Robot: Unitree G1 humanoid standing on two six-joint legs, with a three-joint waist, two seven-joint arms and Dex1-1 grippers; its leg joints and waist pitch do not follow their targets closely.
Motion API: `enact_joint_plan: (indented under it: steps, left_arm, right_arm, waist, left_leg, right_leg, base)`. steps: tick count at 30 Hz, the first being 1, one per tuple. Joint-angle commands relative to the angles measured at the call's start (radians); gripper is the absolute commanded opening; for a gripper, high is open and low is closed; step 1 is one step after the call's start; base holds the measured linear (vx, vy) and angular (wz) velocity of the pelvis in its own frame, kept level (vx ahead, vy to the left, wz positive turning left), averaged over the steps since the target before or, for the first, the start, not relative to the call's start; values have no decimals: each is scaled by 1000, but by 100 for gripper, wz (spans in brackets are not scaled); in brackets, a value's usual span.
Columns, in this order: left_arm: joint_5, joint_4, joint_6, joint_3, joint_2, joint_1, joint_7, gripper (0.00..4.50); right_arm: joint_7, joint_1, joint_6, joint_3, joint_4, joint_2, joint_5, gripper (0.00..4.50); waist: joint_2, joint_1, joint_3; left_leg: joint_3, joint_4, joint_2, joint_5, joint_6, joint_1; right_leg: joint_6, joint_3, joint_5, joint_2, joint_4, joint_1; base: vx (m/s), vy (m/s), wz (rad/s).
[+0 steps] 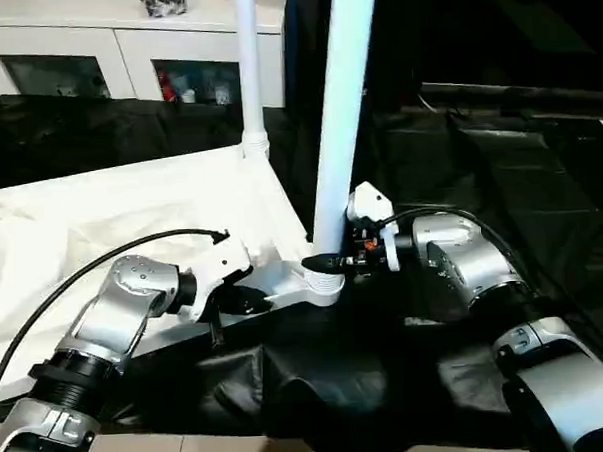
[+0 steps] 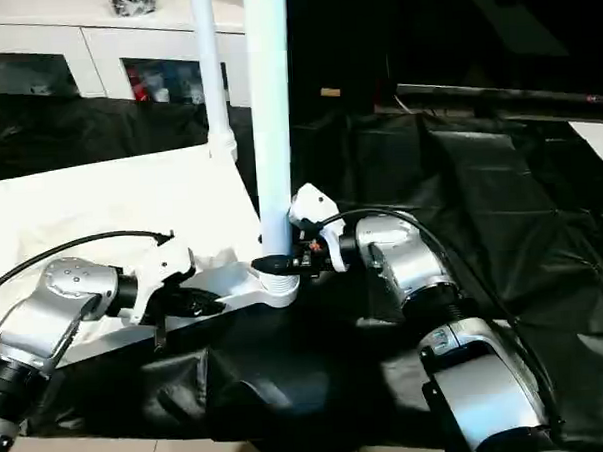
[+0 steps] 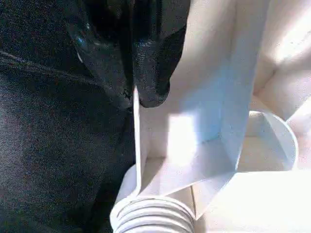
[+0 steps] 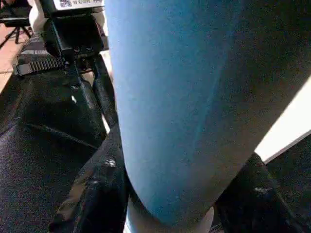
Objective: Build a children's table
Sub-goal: Insert table leg to table base
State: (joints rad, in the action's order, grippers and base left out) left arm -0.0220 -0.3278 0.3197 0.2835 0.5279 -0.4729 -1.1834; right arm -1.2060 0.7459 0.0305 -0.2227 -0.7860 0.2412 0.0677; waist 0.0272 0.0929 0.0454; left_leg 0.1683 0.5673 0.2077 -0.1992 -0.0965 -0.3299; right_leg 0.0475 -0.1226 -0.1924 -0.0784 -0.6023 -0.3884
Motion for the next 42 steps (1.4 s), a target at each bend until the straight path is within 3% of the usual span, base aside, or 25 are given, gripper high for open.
enact_joint_plan:
  steps: [1,4,8,13,19,25,34,38,40,42]
  left_arm:
    - [-60,49,-54,-14,-17,-44,-32,0]
    - [-53,18,-53,-30,-60,-59,23,0]
    - [-43,-8,-55,-35,-94,-71,67,0]
    - [-34,-18,-53,-34,-103,-71,81,0]
    - [-33,-19,-58,-38,-89,-66,79,0]
    - [-33,-26,-65,-30,-85,-66,69,0]
    - [-21,-29,-44,-28,-85,-69,83,0]
    - [2,-77,9,-60,-156,-106,236,0]
    - [9,-92,21,-64,-176,-117,272,0]
    - [35,-143,52,-67,-243,-154,384,0]
  right_arm:
    - [-5,-88,74,-111,-81,1,-113,187]
    - [58,-91,85,-62,-100,-24,-77,187]
    - [103,-97,83,-43,-113,-36,-68,187]
    - [138,-131,70,-25,-90,-28,-61,187]
    - [144,-158,70,6,-58,-5,-41,187]
    - [157,-173,66,-1,-55,5,-57,187]
    - [229,-157,69,3,-79,-24,-66,187]
    - [532,-96,88,68,-210,-91,-79,187]
    - [580,-84,99,81,-231,-106,-75,187]
    - [703,-49,127,123,-288,-159,-46,187]
  waist:
    - [-17,3,-55]
    - [-14,4,-51]
    - [-18,4,-44]
    - [-14,5,-40]
    - [-14,6,-45]
    - [-17,7,-48]
    - [-14,4,-42]
    - [-15,-8,-39]
    - [-15,-11,-41]
    - [-21,-10,-41]
  left_leg:
    - [-4,-61,34,-142,45,-8]
    - [-3,-63,33,-169,36,-5]
    - [-6,-68,32,-244,19,3]
    - [-12,-73,30,-319,11,14]
    - [-12,-75,33,-286,17,9]
    - [-9,-74,34,-261,17,6]
    - [-12,-77,33,-298,12,8]
    - [-16,-75,26,-334,-14,15]
    - [-17,-77,28,-322,-10,6]
    - [-17,-76,27,-339,-12,15]
  right_leg:
    - [200,70,-155,-77,61,53]
    - [182,71,-219,-78,70,51]
    - [141,71,-367,-79,88,44]
    - [83,68,-511,-83,107,39]
    - [106,72,-415,-80,97,42]
    - [140,73,-337,-79,87,46]
    - [108,72,-443,-82,99,41]
    - [78,65,-542,-84,112,34]
    - [70,64,-525,-84,111,39]
    - [64,63,-532,-83,116,32]
  base:
    - [0,0,0]
    - [0,0,0]
    - [0,0,0]
    - [0,0,0]
    - [0,0,0]
    - [0,0,0]
    - [0,0,0]
    - [0,0,0]
    - [0,0,0]
    - [0,0,0]
